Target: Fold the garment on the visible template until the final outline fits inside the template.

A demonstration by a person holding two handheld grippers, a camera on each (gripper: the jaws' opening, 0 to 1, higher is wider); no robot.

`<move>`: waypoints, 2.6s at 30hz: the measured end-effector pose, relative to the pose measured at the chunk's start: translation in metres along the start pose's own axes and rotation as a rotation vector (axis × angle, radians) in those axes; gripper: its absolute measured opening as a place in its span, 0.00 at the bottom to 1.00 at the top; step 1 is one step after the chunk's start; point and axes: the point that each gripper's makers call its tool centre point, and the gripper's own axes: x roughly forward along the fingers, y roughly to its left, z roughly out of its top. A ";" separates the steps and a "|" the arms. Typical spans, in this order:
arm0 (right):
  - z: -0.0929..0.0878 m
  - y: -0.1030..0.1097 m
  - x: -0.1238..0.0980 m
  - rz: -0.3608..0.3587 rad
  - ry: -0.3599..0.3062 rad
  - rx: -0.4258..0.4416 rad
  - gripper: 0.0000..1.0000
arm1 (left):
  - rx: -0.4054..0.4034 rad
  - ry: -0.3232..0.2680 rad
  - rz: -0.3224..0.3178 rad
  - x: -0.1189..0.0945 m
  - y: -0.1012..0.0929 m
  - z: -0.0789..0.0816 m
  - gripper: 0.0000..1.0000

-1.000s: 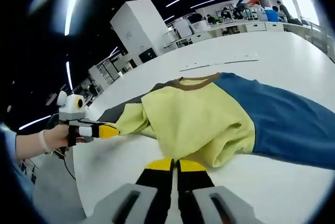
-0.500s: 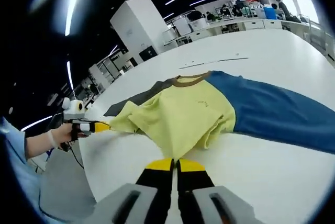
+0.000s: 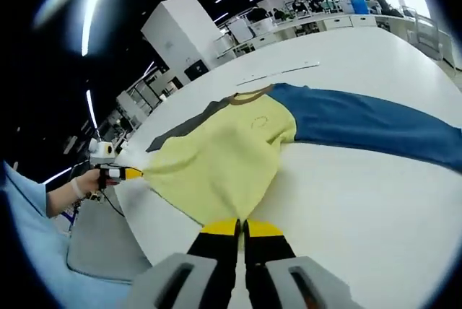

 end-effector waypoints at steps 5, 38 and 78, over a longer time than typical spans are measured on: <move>-0.028 0.005 -0.007 0.017 0.041 0.035 0.00 | 0.008 0.068 0.004 -0.005 -0.004 -0.024 0.00; -0.075 -0.006 -0.018 -0.009 0.120 0.091 0.00 | -0.046 0.251 -0.019 -0.009 -0.020 -0.087 0.00; -0.042 -0.008 -0.021 -0.052 -0.030 -0.152 0.85 | 0.273 -0.015 -0.011 -0.010 -0.034 -0.038 0.89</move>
